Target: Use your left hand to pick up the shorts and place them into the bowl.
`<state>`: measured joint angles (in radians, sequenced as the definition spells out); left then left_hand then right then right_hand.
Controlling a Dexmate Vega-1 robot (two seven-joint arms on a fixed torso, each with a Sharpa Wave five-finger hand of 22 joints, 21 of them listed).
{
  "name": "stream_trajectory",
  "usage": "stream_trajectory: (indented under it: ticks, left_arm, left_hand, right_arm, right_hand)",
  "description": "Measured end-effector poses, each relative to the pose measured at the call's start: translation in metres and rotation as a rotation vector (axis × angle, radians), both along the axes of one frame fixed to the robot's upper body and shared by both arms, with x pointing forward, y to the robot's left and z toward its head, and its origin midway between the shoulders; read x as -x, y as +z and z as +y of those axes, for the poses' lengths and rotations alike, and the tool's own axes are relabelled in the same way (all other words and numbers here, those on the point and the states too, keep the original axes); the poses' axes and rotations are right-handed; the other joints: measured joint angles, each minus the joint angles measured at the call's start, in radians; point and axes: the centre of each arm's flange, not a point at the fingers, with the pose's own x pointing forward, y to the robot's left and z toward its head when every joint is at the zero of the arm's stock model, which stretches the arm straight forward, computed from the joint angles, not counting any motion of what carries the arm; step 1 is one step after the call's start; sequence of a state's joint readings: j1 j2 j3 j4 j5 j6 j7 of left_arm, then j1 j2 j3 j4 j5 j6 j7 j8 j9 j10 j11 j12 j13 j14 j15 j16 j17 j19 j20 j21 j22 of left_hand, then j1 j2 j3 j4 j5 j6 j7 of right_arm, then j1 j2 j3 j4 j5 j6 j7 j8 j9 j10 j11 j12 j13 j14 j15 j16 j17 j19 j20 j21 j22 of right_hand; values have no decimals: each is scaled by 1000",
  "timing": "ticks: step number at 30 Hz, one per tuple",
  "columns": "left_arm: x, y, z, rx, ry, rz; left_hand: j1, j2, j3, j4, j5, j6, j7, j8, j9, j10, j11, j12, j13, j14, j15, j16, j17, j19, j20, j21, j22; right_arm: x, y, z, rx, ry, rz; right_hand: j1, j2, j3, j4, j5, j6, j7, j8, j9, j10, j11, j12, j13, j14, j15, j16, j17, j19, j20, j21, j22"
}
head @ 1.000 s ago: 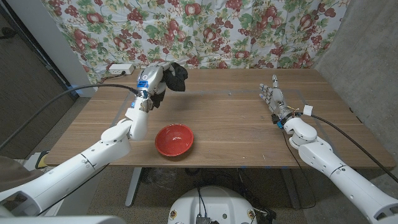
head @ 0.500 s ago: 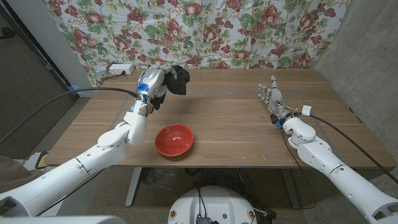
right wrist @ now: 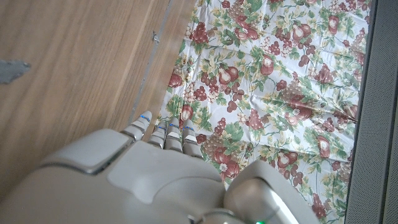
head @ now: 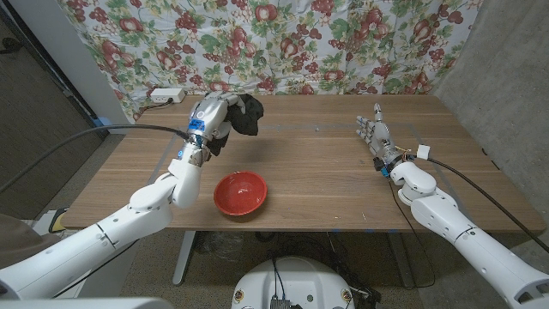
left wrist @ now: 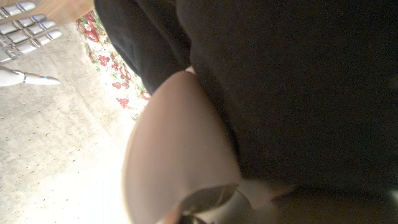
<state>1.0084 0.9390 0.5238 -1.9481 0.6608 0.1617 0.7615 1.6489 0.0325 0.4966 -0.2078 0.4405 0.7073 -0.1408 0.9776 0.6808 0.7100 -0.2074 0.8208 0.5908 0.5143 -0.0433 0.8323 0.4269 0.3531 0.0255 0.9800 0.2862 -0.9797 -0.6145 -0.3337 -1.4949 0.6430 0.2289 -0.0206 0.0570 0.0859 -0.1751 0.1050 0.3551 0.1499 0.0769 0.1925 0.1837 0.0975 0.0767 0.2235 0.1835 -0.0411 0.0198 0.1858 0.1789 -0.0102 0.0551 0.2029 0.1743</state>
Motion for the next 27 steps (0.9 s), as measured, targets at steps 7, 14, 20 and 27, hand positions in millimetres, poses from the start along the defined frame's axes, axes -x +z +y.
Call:
stream_trajectory:
  ticks: [7,14,20,27]
  left_arm:
    - [1,-3,-6,-21,-20,16]
    - [2,-1,-11,-43,-37,24]
    - [4,-1,-12,-58,-46,26]
    - [7,-7,-14,-70,-62,41]
  left_hand:
    - [0,0,0,0,-1,2,2,0,0,0,0,0,0,0,0,0,0,0,0,0,0]
    - [0,0,-3,3,-1,5,-2,0,-5,5,6,-1,0,2,-2,0,0,0,0,0,0]
    - [0,0,-3,3,-2,5,-2,0,-5,5,6,-1,0,2,-2,0,0,0,0,0,1]
    - [0,0,-3,3,-5,5,-2,0,-5,5,6,-2,0,2,-2,0,0,0,0,0,1]
  right_arm:
    - [0,1,-3,6,-4,2]
    - [0,2,-6,10,-8,7]
    - [0,3,-9,11,-15,12]
    - [0,3,-10,13,-21,20]
  right_hand:
    - [0,0,0,0,0,0,0,0,0,0,0,0,0,0,0,0,0,0,0,0,0]
    - [0,0,4,-4,0,0,0,0,0,0,0,0,0,0,0,0,0,5,-5,0,0]
    - [0,0,4,-4,0,0,0,0,0,0,0,0,0,0,0,0,0,5,-5,0,0]
    - [0,0,4,-4,0,0,0,0,0,0,0,0,0,0,0,0,0,5,-5,0,0]
